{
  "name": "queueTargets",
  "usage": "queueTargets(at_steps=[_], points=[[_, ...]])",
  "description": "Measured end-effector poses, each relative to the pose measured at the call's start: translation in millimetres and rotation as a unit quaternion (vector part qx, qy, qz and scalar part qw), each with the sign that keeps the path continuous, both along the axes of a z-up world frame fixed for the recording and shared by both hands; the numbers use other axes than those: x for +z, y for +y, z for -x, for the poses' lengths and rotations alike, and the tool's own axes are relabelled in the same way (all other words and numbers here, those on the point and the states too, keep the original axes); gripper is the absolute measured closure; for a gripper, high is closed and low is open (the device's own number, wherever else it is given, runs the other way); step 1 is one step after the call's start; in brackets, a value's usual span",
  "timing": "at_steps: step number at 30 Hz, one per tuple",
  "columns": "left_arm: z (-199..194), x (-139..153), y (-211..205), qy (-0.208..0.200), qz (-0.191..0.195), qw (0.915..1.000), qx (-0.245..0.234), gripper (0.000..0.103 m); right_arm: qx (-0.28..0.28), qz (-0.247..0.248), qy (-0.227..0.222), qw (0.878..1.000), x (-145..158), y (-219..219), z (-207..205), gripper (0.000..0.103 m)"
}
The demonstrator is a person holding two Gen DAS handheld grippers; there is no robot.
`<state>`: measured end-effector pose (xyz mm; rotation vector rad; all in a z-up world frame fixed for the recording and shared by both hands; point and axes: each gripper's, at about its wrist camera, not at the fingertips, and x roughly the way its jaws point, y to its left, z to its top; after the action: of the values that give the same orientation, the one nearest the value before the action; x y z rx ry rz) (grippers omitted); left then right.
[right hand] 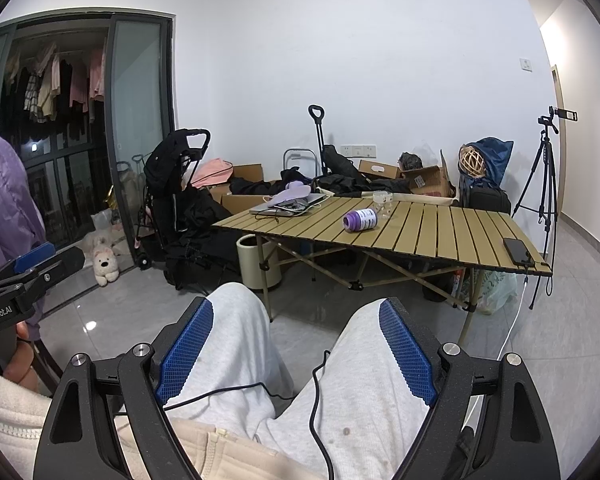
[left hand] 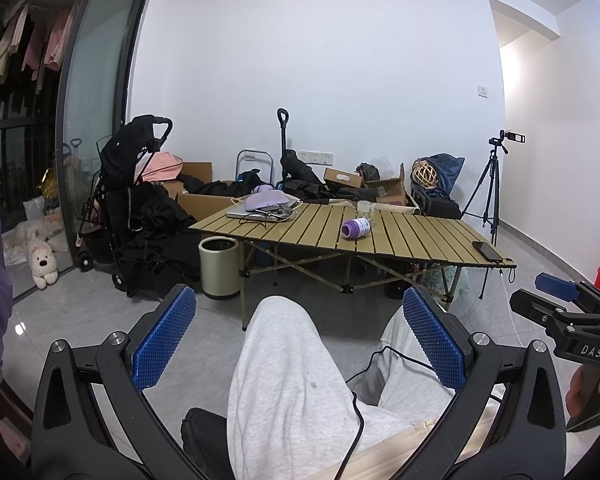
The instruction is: Organize rigid objects
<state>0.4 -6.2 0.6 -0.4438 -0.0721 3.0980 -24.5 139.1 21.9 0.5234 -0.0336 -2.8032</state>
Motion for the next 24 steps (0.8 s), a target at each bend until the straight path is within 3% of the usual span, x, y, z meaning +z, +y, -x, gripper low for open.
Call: queueTargets(at_steps=[6,10,12,15,17,21,24], points=[[17.9,5.1,-5.5,-0.01,-0.004,0.9999,0.006,0.0,0.011,0.003,-0.033,0.999,-3.9,3.2,22.6,0.014],[48.2,10.2,-9.2,-0.008,0.005,0.9999,0.007,0.0,0.008,0.004,-0.026,1.0,0.0,9.0,46.4,0.014],[74.6,9.9,-14.3,-0.02,-0.009,0.9998,-0.001,0.0,0.006,-0.006,-0.023,1.0,0.6,9.4,66.9,0.014],[134.0,6.1,-24.0,-0.067,-0.067,0.9949,-0.037,0.0,0.014,-0.016,-0.055,0.998,-6.4,6.1,115.3,0.014],[170.3,5.0,-26.0,-0.079,-0.078,0.9932,-0.034,0.0,0.019,-0.005,-0.08,0.997,-14.3,7.2,153.9,0.014],[240.3,-1.6,-15.2,-0.075,-0.052,0.9953,-0.03,0.0,0.014,-0.021,-0.109,0.994,-28.1,3.9,220.8,0.014],[293.8,-13.1,-6.6,-0.097,-0.04,0.9938,-0.036,0.0,0.008,-0.015,-0.131,0.991,-36.7,7.2,273.8,0.014]])
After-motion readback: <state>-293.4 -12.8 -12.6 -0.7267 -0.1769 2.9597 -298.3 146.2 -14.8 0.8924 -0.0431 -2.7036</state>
